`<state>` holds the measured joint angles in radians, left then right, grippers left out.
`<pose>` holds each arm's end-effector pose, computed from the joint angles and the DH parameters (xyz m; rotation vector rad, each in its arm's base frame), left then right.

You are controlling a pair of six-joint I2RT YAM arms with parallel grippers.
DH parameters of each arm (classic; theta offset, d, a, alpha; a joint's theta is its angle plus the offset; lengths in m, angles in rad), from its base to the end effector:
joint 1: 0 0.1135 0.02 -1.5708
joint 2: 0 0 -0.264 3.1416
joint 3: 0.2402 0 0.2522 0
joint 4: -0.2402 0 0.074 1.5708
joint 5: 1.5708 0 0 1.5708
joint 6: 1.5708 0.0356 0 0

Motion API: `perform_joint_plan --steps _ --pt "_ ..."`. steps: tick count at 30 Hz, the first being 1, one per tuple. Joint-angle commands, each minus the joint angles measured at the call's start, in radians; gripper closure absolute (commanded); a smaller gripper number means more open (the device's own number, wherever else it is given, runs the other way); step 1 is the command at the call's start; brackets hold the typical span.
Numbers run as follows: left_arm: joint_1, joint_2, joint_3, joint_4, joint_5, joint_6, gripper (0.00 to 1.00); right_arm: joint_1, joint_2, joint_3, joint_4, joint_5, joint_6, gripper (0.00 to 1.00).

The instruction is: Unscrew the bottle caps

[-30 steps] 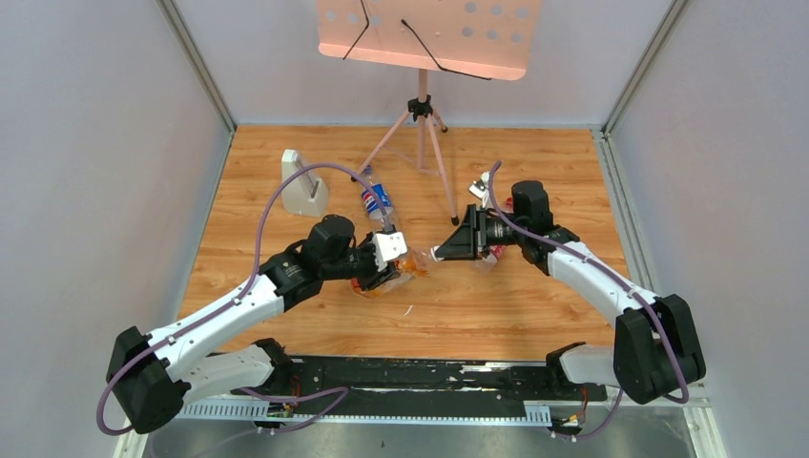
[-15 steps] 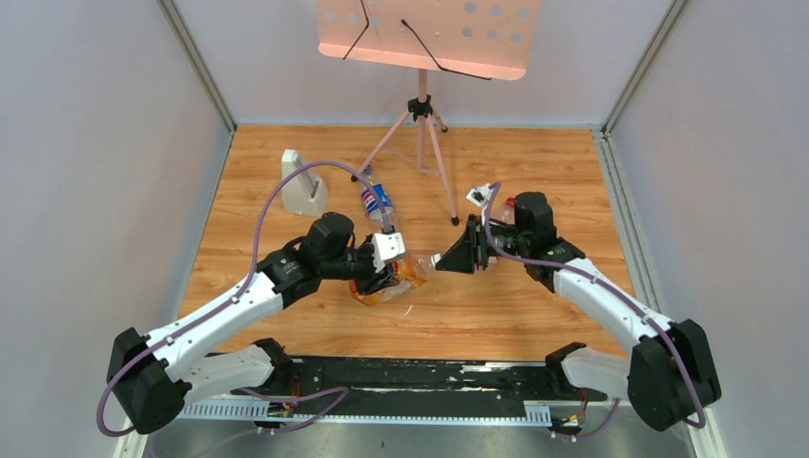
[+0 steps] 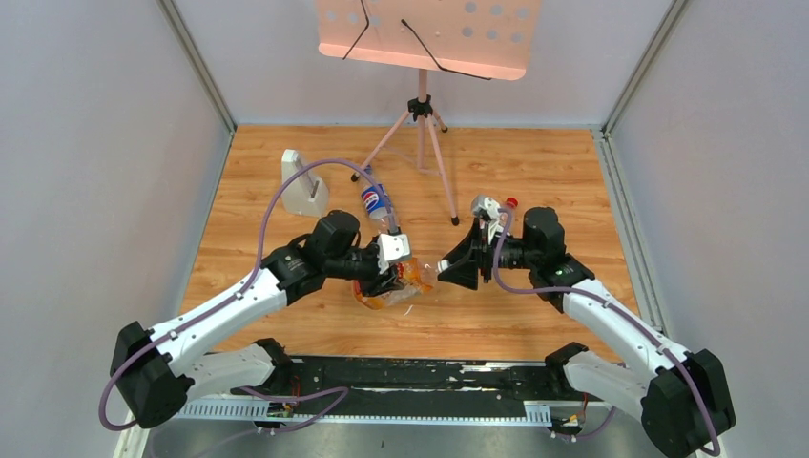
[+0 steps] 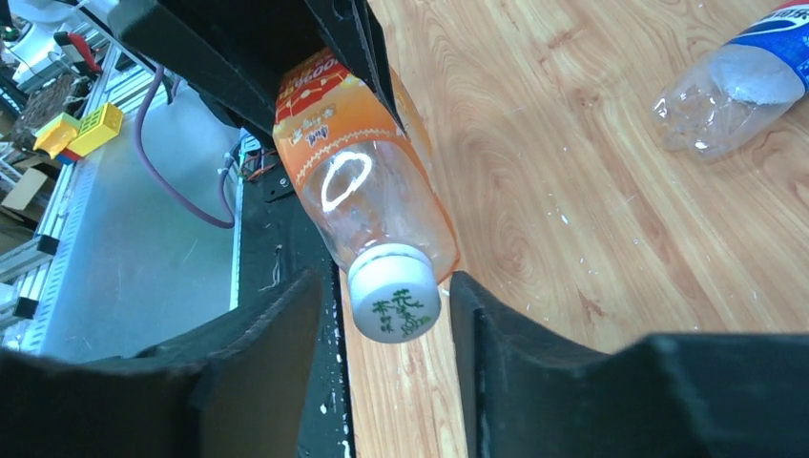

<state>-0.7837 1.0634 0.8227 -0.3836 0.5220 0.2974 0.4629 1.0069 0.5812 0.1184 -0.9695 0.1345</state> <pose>0.1497 -0.1742 0.2828 1.3928 1.7347 -0.8431 0.1806 0.1229 0.2616 -0.9872 1.6770 1.3050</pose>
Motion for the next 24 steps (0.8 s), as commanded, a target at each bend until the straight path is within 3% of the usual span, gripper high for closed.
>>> perform_joint_plan --steps 1,3,8,17,24 --pt "-0.013 -0.016 0.008 0.061 -0.082 0.008 1.00 0.012 -0.018 0.090 -0.002 0.045 0.141 0.42" --pt "-0.012 -0.022 -0.003 0.063 -0.119 0.016 1.00 0.012 -0.023 0.099 -0.006 0.075 0.234 0.35" --pt "-0.014 -0.065 -0.035 0.104 -0.202 0.017 1.00 -0.002 -0.003 0.144 -0.113 0.174 0.356 0.34" --pt "-0.014 -0.120 -0.078 0.153 -0.206 0.062 1.00 -0.029 0.160 0.160 -0.058 0.038 0.637 0.47" --pt "-0.014 -0.101 -0.072 0.146 -0.196 0.077 1.00 -0.029 0.188 0.171 -0.002 0.066 0.679 0.52"
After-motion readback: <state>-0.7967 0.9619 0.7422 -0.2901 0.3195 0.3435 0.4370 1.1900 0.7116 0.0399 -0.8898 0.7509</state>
